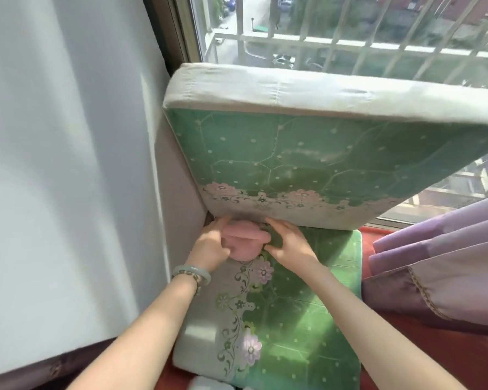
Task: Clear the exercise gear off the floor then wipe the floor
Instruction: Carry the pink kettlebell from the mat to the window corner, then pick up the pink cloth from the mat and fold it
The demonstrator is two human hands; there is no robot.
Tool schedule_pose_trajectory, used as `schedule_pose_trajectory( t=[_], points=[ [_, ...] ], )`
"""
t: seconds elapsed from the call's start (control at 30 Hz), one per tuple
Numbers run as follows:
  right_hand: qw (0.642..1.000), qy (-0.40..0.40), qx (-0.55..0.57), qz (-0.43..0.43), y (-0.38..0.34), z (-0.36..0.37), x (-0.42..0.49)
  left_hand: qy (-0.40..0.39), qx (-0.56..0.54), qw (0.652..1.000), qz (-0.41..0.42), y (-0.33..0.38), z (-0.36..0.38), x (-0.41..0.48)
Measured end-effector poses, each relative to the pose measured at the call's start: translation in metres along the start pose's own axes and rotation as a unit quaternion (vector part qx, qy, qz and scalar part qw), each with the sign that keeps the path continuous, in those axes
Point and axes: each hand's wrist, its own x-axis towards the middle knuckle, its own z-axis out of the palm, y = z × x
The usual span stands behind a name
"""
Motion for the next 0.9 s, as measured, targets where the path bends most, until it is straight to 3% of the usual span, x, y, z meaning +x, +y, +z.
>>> schedule_pose_trajectory(
  t=[0.23, 0.47, 0.7, 0.9],
  points=[
    [0.990, 0.069, 0.125, 0.021, -0.113, -0.134, -0.145, 0.005, -0.113, 0.992, 0.063, 0.114, -0.108, -0.130],
    [0.967, 0.118, 0.224, 0.033, -0.230, -0.275, -0.257, -0.011, -0.218, 0.961, 0.168, 0.251, -0.219, -0.245],
    [0.948, 0.173, 0.266, -0.018, -0.309, -0.387, -0.380, -0.030, -0.214, 0.936, 0.278, 0.353, -0.293, -0.338],
    [0.927, 0.258, 0.271, 0.003, -0.343, -0.423, -0.476, -0.112, -0.179, 0.911, 0.353, 0.397, -0.311, -0.383]
  ],
)
